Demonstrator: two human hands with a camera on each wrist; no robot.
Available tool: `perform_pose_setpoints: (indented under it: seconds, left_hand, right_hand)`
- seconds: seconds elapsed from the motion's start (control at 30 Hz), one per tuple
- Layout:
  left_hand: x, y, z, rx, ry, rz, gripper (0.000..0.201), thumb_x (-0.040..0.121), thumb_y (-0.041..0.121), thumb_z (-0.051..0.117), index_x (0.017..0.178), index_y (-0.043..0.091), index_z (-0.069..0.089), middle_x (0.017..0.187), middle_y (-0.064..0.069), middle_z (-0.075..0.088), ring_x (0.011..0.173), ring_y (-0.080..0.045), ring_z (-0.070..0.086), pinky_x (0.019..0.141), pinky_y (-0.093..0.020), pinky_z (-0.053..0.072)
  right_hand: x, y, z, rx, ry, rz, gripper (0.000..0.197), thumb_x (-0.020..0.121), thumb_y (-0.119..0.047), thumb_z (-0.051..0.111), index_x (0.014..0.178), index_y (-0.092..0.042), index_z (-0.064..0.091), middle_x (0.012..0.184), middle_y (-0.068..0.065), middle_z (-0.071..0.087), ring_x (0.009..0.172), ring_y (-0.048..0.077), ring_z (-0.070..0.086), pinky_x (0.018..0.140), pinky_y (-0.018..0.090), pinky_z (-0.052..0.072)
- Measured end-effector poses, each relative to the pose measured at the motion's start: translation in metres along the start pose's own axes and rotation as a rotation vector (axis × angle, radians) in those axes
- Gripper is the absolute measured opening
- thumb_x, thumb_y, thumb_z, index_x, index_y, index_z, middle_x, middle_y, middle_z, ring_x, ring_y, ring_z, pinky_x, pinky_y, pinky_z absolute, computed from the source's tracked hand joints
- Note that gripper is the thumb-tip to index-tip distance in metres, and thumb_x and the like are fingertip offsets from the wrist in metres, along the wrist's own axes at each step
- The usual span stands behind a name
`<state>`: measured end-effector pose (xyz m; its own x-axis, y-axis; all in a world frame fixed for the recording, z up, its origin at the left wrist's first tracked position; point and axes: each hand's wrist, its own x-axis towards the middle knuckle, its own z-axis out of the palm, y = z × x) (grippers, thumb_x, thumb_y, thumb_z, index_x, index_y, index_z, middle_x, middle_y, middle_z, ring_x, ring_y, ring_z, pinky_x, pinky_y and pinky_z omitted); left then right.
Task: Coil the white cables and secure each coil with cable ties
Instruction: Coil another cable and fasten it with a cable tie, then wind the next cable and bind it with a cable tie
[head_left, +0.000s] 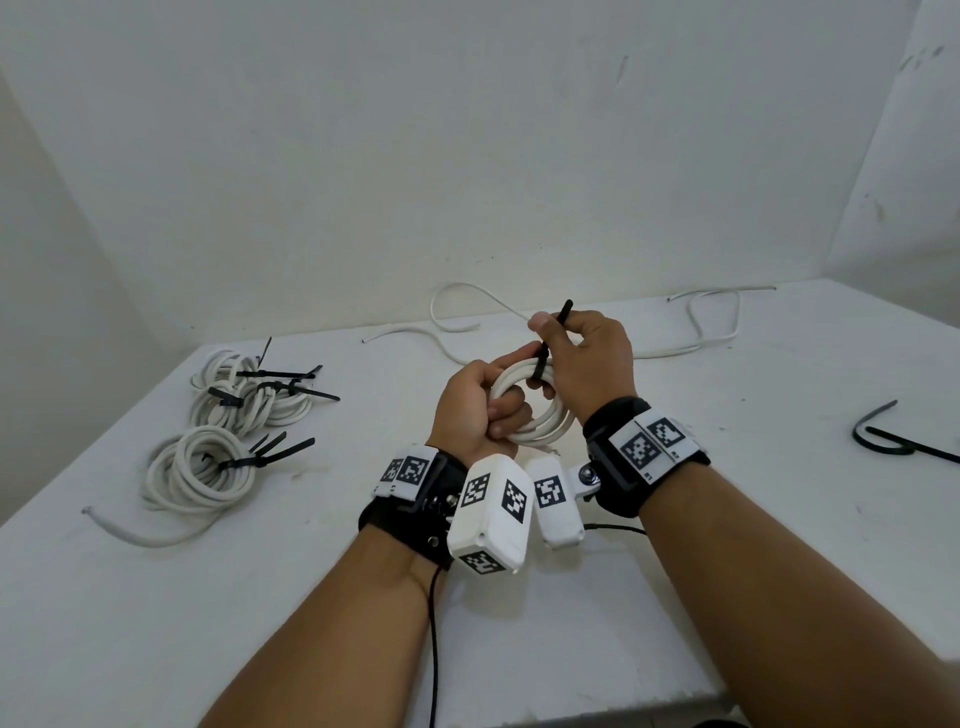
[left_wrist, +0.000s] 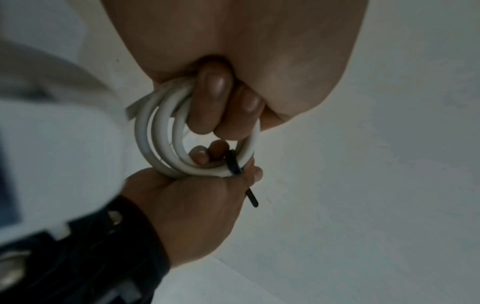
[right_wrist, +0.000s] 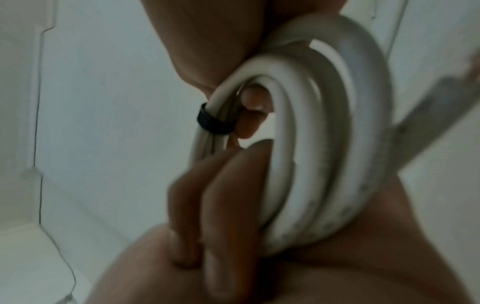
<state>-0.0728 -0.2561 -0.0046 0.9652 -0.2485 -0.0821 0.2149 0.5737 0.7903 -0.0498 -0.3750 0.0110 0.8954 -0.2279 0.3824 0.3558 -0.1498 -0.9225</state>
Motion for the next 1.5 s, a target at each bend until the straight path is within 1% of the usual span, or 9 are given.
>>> perform_pose_setpoints:
  seconds: [0.37,0.47,0.63,0.73,0.83,0.93,1.17,1.3,1.5]
  left_hand:
    - [0.000,0.002,0.001,0.115,-0.049,-0.033,0.029,0.096,0.027,0.050,0.070,0.017,0.061,0.036,0.006,0.019,0.031,-0.008,0.016,0.052,-0.027,0.008]
    - [0.000,0.003,-0.003,0.172,-0.037,0.006,0.017,0.095,0.022,0.053,0.080,0.015,0.056,0.038,0.006,0.020,0.033,-0.008,0.016,0.059,-0.030,0.006]
    - [-0.002,0.028,-0.009,0.454,0.169,0.316,0.021,0.096,0.020,0.053,0.092,0.005,0.066,0.043,0.007,0.034,0.036,-0.006,0.026,0.039,-0.020,0.019]
    - [-0.002,0.061,-0.026,0.823,0.277,0.423,0.025,0.097,0.017,0.044,0.102,0.013,0.068,0.069,0.008,0.054,0.050,-0.001,0.046,0.049,-0.020,0.035]
    - [0.000,0.089,-0.055,1.214,0.366,0.329,0.025,0.095,0.025,0.039,0.110,0.021,0.059,0.089,0.004,0.064,0.076,-0.013,0.061,0.073,-0.028,0.047]
    - [0.001,0.103,-0.082,1.751,0.554,0.129,0.035,0.098,0.033,0.035,0.129,0.019,0.041,0.115,-0.005,0.067,0.112,-0.030,0.060,0.104,-0.040,0.028]
    - [0.007,0.108,-0.127,2.006,0.670,-0.145,0.047,0.101,0.026,0.038,0.138,-0.001,0.027,0.128,-0.023,0.058,0.119,-0.038,0.055,0.105,-0.046,0.036]
    - [0.012,0.109,-0.141,2.009,0.623,-0.198,0.043,0.092,0.016,0.050,0.128,-0.006,0.047,0.122,-0.023,0.062,0.111,-0.037,0.060,0.095,-0.042,0.048]
    - [0.008,0.112,-0.135,2.153,0.539,-0.139,0.020,0.086,0.023,0.065,0.103,0.011,0.065,0.116,-0.009,0.066,0.110,-0.030,0.060,0.088,-0.029,0.047]
  right_hand:
    - [0.001,0.004,-0.001,0.097,0.019,0.076,0.034,0.098,-0.031,0.059,0.085,-0.002,0.071,0.053,0.003,0.063,0.035,0.016,0.056,0.037,0.022,0.043]
    - [0.001,0.006,0.003,0.132,0.007,0.089,0.035,0.098,-0.031,0.059,0.081,-0.003,0.071,0.062,0.009,0.066,0.037,0.018,0.058,0.040,0.027,0.046]
    - [0.010,0.011,0.006,0.080,-0.188,0.307,0.056,0.101,-0.052,0.041,0.081,-0.012,0.075,0.086,0.010,0.076,0.084,0.028,0.071,0.076,0.043,0.058]
    - [0.010,0.011,0.002,-0.197,-0.428,0.381,0.051,0.102,-0.048,0.038,0.099,-0.013,0.075,0.112,0.003,0.071,0.104,0.024,0.061,0.089,0.038,0.049]
    - [0.005,0.010,0.003,-0.573,-0.653,0.277,0.041,0.104,-0.038,0.041,0.117,-0.011,0.069,0.132,0.008,0.060,0.115,0.025,0.055,0.098,0.031,0.039]
    - [0.001,0.008,0.004,-0.711,-0.730,0.278,0.042,0.103,-0.038,0.042,0.125,-0.010,0.065,0.135,0.010,0.058,0.123,0.028,0.053,0.099,0.031,0.038]
    - [0.000,0.017,0.011,-1.053,-0.846,0.264,0.061,0.090,-0.064,0.052,0.120,-0.012,0.059,0.132,0.008,0.057,0.123,0.028,0.051,0.094,0.035,0.040]
    - [-0.005,0.028,-0.001,-1.210,-0.831,0.315,0.110,0.065,-0.082,0.063,0.154,-0.033,0.022,0.162,0.008,0.018,0.148,0.035,0.017,0.117,0.051,0.023]
    - [-0.003,0.041,-0.018,-1.193,-0.849,0.343,0.129,0.052,-0.091,0.062,0.154,-0.045,-0.003,0.165,0.002,-0.014,0.151,0.034,-0.014,0.120,0.059,0.007]
